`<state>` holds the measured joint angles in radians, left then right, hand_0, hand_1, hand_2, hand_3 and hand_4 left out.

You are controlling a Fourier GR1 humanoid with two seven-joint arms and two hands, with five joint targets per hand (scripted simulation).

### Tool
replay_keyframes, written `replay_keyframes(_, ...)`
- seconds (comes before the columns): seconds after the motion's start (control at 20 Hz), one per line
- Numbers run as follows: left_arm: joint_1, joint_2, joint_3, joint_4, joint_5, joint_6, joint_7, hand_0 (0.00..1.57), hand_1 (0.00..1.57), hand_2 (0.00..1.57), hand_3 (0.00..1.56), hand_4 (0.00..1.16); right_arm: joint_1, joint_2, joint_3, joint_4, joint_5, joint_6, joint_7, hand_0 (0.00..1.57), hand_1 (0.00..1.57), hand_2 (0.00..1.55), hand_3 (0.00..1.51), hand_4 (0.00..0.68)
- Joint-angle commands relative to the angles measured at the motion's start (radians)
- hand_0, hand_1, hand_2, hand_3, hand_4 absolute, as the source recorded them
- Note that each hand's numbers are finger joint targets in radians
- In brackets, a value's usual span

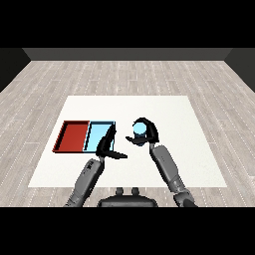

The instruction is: Pick the blue can and put it in the blue box

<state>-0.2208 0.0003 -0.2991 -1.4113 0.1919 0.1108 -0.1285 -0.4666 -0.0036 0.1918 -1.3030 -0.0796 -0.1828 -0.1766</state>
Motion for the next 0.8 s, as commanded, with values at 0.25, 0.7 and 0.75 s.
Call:
replay_keyframes(0.25,-0.138,0.000,-0.096,0.177,0.066,0.122,-0.050,0.00,0.00,0.00,0.00,0.00,0.022,0.004,0.105,-0.026,-0.012,-0.053,-0.014,1.42,1.42,1.46,1.43,0.615)
replay_keyframes(0.7,-0.165,0.000,-0.152,0.281,0.116,0.123,-0.122,0.00,0.00,0.00,0.00,0.00,-0.031,0.004,0.150,0.037,-0.045,-0.082,-0.064,1.44,1.44,1.46,1.42,0.613)
replay_keyframes(0.75,-0.091,0.000,-0.124,0.238,0.075,0.074,-0.129,0.00,0.00,0.00,0.00,0.00,-0.071,0.004,0.163,-0.015,-0.039,-0.103,0.019,1.43,1.43,1.46,1.42,0.611)
